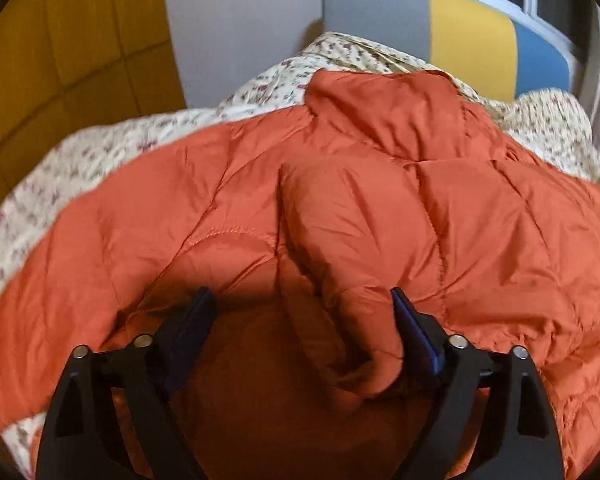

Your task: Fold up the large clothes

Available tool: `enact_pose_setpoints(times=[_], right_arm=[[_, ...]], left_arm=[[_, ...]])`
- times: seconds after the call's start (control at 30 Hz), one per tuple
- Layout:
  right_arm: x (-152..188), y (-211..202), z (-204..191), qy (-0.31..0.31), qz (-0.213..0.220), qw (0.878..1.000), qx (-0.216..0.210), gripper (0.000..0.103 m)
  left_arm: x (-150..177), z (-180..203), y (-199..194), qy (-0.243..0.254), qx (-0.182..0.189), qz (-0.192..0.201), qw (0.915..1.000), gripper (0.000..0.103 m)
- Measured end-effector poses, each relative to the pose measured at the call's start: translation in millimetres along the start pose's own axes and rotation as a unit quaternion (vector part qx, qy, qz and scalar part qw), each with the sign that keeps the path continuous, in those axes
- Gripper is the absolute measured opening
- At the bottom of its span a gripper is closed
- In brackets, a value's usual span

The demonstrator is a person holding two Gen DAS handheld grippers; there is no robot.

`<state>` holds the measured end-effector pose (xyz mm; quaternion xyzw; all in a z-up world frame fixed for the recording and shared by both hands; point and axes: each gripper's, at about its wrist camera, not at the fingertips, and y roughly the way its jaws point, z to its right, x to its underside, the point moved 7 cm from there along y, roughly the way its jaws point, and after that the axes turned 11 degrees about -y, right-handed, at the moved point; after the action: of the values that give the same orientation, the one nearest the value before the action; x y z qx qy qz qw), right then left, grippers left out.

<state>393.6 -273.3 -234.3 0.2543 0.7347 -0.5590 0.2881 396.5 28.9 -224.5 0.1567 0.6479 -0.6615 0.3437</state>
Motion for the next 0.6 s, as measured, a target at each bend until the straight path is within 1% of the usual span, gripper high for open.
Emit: enact_pose_setpoints(times=[0.07,0.1,0.13,0.17,0.2,0.23,0.33,0.4,0.43,0.5,0.53,0.6], right_arm=[[-4.6,-8.3,7.0,0.017,0.015,1.0,-0.013,0.021],[-2.1,-16.7,6.8,0.022,0.026,0.999,-0.011,0.023],[-7.0,-28.6,11.4,0.027,0.051,0.998,-0.001,0.026],[-10.9,-38.6,12.6,0.026,0.067,0.997,0.007,0.027],[-15.4,-46.3,10.9,0.021,0.079,0.997,0.014,0.027],[-24.2,-45.2,9.1,0.011,0.085,0.996,0.021,0.027],[-42.5,-35.2,-3.3,-0.005,0.078,0.996,0.031,0.027],[-53.3,-9.7,-6.1,-0.014,0.059,0.997,0.038,0.026],[-54.4,1.7,-3.3,-0.015,0.047,0.998,0.046,0.023],[-52.9,26.4,3.6,-0.024,0.014,0.996,0.079,0.021],[-50.0,39.9,7.9,-0.033,0.002,0.996,0.088,0.021],[-42.6,50.4,15.3,-0.026,-0.002,0.996,0.085,0.02]], left_arm=[[3.5,-3.3,-0.1,-0.008,0.008,0.001,0.9999,0.092],[5.5,-3.9,-0.4,-0.01,0.008,0.002,0.9999,0.093],[6.4,-4.6,0.5,-0.01,0.008,0.001,0.9999,0.094],[6.3,-4.8,1.4,-0.009,0.008,0.0,0.9999,0.096],[7.0,-4.8,2.3,-0.008,0.008,-0.002,0.9999,0.097],[5.6,-4.1,3.5,-0.007,0.006,-0.003,1.0,0.098],[5.2,-4.7,3.2,-0.008,0.007,-0.004,0.9999,0.1],[6.0,-2.0,2.4,-0.01,0.009,-0.004,0.9999,0.1],[6.2,-2.6,2.9,-0.011,0.01,-0.004,0.9999,0.1],[7.2,-2.2,3.8,-0.011,0.011,-0.005,0.9999,0.1],[6.6,-1.9,5.8,-0.01,0.011,-0.006,0.9999,0.1],[7.2,-1.3,8.2,-0.007,0.011,-0.009,0.9999,0.1]])
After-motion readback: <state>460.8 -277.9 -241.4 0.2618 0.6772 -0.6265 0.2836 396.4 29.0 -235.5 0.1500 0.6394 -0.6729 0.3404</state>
